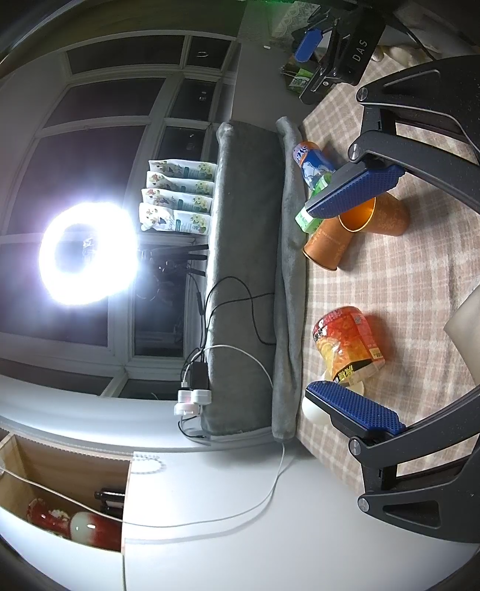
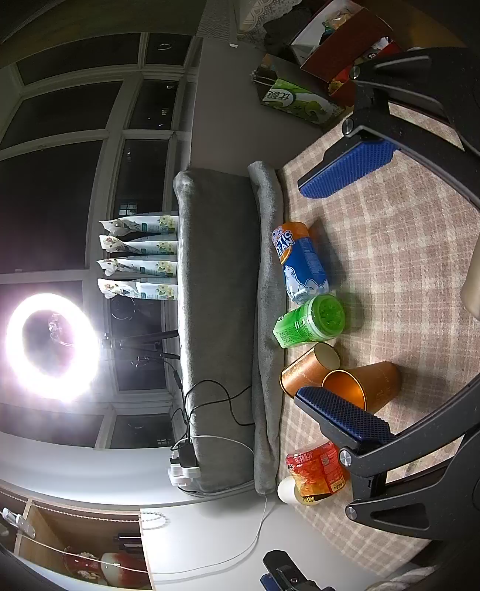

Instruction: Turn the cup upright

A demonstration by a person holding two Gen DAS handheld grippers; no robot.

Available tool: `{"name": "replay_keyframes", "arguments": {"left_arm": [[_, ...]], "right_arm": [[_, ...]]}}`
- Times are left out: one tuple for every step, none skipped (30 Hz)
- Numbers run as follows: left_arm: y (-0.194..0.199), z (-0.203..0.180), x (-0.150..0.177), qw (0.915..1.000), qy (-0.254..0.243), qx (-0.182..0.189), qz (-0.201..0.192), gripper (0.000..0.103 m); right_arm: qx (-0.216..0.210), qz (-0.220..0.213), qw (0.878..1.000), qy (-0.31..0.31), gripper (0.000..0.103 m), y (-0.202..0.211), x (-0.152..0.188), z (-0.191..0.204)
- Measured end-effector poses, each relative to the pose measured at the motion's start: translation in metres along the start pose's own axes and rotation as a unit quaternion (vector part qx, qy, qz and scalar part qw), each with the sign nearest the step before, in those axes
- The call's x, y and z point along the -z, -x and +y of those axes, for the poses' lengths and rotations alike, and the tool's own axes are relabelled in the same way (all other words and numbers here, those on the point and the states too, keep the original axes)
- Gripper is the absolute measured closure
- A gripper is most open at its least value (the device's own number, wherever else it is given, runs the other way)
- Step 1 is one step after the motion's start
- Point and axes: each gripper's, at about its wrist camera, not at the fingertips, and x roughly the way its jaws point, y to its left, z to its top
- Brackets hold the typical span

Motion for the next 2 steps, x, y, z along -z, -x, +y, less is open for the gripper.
{"name": "replay_keyframes", "arguments": {"left_arm": [[0.0005,-0.0002,0.0003,1.0000,-0.001,-0.001,-0.001,0.013],[0.0010,-0.0003,0.0004,1.0000,-0.002,-0.001,-0.002,0.013]], "right_arm": [[0.000,0.001,1.000,0.001,0.000,-0.0001,0.0000,0.0000],[0.000,0.001,1.000,0.001,0.000,0.0000,0.0001,0.0000]]}}
